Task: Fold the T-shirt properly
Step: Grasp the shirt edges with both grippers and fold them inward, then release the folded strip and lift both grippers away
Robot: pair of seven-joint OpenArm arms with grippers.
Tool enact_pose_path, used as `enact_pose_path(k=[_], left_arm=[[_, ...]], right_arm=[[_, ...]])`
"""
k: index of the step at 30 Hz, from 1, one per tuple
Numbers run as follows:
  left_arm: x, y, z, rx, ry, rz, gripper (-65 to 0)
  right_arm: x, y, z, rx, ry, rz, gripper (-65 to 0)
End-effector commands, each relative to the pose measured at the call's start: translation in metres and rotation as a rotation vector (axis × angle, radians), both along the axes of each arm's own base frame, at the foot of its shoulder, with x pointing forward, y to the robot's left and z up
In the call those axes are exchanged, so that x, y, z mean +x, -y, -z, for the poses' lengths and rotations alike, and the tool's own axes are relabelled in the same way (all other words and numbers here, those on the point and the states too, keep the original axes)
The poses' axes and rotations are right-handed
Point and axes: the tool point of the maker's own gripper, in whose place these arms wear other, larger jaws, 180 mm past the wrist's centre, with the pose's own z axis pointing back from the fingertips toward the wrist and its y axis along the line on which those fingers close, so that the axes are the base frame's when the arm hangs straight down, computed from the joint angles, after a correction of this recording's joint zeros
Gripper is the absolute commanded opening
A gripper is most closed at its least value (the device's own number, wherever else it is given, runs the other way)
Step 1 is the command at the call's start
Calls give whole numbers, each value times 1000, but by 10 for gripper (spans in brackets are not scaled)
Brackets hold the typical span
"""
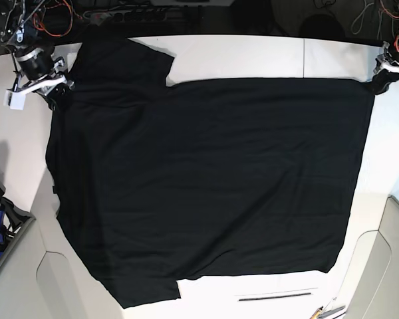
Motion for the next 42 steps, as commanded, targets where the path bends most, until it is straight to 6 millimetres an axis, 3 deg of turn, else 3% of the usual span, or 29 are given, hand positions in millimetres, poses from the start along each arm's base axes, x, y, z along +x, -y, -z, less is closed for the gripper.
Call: enact_pose_path(k=[1,8,13,22,27,36,42], left_arm=[[7,-7,-16,12,43,9,-650],[-9,-3,-16,-32,24,20,-650],[-30,-8,-19,-77,1,-10,-650],[-55,-35,-56,-151,70,-107,-650],[-41,-37,-72,-132,130,-97,-650],[23,-38,-100,-95,302,-74,-650],[48,-47,-112,-29,363,-90,-650]], right_arm=[[2,3,-15,-18,44,-11,-650],[-28,-5,-31,-75,13,-69,-650],[-52,7,-36,-117,-28,-57,-650],[-85,25,-53,-73,-79,-25,-650],[-67,18,-72,-46,28,-57,-650],[14,-10,-96,-84,219,-140,-650],[52,-24,-96,-165,255,-178,-650]])
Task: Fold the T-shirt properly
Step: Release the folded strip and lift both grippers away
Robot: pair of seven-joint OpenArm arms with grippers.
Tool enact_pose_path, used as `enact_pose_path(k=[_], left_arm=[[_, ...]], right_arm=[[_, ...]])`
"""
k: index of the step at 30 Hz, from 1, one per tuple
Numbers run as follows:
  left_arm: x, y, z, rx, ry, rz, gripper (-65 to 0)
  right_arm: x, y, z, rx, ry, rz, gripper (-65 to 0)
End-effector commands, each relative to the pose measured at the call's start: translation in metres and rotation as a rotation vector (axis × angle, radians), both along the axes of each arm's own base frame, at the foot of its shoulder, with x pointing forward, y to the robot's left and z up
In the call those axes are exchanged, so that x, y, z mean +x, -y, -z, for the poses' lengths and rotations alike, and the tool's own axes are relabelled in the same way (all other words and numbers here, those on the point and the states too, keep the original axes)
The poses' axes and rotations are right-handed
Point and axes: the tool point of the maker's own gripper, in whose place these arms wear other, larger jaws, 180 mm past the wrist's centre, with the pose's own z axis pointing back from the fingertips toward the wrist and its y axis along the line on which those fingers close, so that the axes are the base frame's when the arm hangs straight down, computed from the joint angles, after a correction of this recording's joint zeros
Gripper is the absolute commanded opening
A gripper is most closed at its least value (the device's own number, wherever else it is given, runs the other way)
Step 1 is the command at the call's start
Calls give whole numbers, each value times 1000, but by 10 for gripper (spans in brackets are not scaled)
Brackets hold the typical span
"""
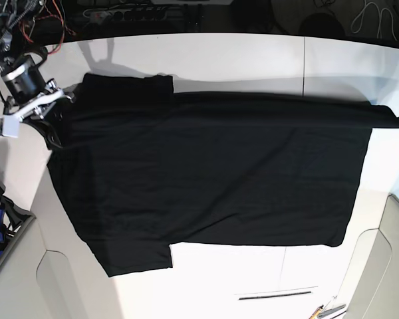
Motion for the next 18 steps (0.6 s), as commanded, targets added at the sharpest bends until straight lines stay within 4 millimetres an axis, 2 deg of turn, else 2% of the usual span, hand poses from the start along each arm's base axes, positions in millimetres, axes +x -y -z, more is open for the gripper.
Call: enact_pose_path(k=[1,5,9,14,18], left_arm=[[8,-8,-20,44,56,-5,-650],[19,-10,-21,86,67,-14,-650],[36,4,-9,123,33,35,-650],[60,24,7,228,-15,104,-650],[74,24,17,299,-65,85,-650]], right_arm=[[9,3,-10,-9,46,7,-650],[24,11,1,-19,47,37,-650],[35,18,18,7,19,65,-650],[43,22,32,39,-11,83,-650],[43,23,34,44,-10,88,-650]])
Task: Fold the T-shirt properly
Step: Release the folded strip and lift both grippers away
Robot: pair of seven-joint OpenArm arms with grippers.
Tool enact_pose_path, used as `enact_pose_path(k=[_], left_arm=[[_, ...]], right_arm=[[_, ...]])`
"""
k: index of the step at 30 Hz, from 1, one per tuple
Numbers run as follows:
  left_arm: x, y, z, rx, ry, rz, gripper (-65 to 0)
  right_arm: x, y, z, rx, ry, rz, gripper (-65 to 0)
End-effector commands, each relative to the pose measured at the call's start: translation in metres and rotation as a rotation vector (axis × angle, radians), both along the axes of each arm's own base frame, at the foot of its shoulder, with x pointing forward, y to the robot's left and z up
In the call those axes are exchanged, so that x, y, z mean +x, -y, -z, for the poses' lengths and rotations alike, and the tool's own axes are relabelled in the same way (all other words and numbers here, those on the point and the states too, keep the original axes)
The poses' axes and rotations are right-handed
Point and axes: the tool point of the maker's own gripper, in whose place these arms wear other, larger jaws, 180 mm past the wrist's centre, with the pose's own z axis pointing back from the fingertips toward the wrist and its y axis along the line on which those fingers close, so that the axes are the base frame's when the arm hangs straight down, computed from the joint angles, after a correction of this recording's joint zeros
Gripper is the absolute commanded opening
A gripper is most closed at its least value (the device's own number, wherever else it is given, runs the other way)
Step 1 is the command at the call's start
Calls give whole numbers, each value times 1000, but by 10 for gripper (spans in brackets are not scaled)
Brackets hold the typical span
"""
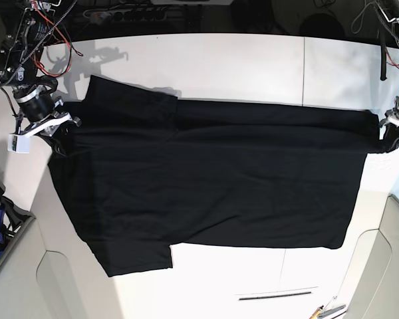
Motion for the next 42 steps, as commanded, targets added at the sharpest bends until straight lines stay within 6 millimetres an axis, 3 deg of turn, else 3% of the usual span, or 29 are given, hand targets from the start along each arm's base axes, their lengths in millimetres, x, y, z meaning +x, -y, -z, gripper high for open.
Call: enact_pose_path(k=[1,9,11,13,19,25,29,35,42], left_arm=[[10,-7,-17,29,45,-5,-650],[17,7,-8,57,9,41,-643],[17,6,-8,61,7,40,-496],[17,5,-8,61,8,37,-454],[17,-7,-18,91,16,28,-454],[15,-25,-42,151,34,17,-453],[19,-28,-65,223,27,45,-392],[23,-41,-88,297,31,39,-392],[23,-42,-89,299,31,36,-392]], right_arm=[[9,5,-16,-5,62,7,-650],[8,4,-16,-5,64,4,-639],[9,4,-17,-5,65,4,-451],[10,4,-19,-7,72,4,-348],[13,13,-49,-58,126,4,-341],[-13,14,-65,-67,63,-29,-342],[-46,8,-49,-52,-7,-41,-342],[-102,-6,-7,32,-159,-10,-342],[-114,-23,33,182,-228,43,-342]])
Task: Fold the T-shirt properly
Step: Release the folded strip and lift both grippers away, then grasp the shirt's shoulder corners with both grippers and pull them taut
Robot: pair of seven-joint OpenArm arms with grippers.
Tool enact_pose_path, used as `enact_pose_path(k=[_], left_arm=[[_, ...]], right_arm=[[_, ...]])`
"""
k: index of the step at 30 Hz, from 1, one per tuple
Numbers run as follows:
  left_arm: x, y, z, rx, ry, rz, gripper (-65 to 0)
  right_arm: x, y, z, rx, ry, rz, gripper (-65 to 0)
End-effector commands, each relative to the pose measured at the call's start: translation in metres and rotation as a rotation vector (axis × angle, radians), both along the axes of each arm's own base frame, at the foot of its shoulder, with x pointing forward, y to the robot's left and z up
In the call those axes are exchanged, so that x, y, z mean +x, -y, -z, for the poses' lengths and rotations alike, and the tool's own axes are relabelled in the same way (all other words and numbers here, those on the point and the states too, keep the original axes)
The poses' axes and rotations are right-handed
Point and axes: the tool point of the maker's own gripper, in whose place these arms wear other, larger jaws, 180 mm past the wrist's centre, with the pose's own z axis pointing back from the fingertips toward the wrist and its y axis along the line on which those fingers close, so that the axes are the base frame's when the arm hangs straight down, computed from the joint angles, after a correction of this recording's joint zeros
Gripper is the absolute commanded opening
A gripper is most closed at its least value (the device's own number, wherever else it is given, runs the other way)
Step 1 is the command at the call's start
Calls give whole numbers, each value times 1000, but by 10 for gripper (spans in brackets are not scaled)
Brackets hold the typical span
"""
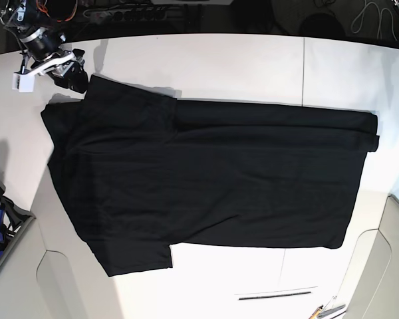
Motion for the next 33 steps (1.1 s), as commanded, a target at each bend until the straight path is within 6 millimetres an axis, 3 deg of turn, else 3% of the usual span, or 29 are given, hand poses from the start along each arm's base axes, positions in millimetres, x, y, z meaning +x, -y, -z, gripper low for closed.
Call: enact_pose_path(k=[1,6,13,18,19,23,33], left_arm=[[6,-4,-20,26,50,7,-392],[6,-5,-20,24,51,1,-392],[6,-5,-20,25,50,0,-392],[6,-5,-20,24,50,1,-392],[6,-5,-20,24,50,1,-392],[6,-5,-20,24,51,0,-392],[6,-5,-20,24,49,0,-392]], right_arm=[[4,0,-2,12,22,3,-342],[12,-25,19,86,-17,-37,-342],[6,-68,26,140,-56,-155,-359],[14,-79,13,200,6,-177,-645],[18,-82,8,216,29,-182,-650],[44,-83,-8,237,104,-181,-650],[135,-82,-68,173,333,-218,-650]])
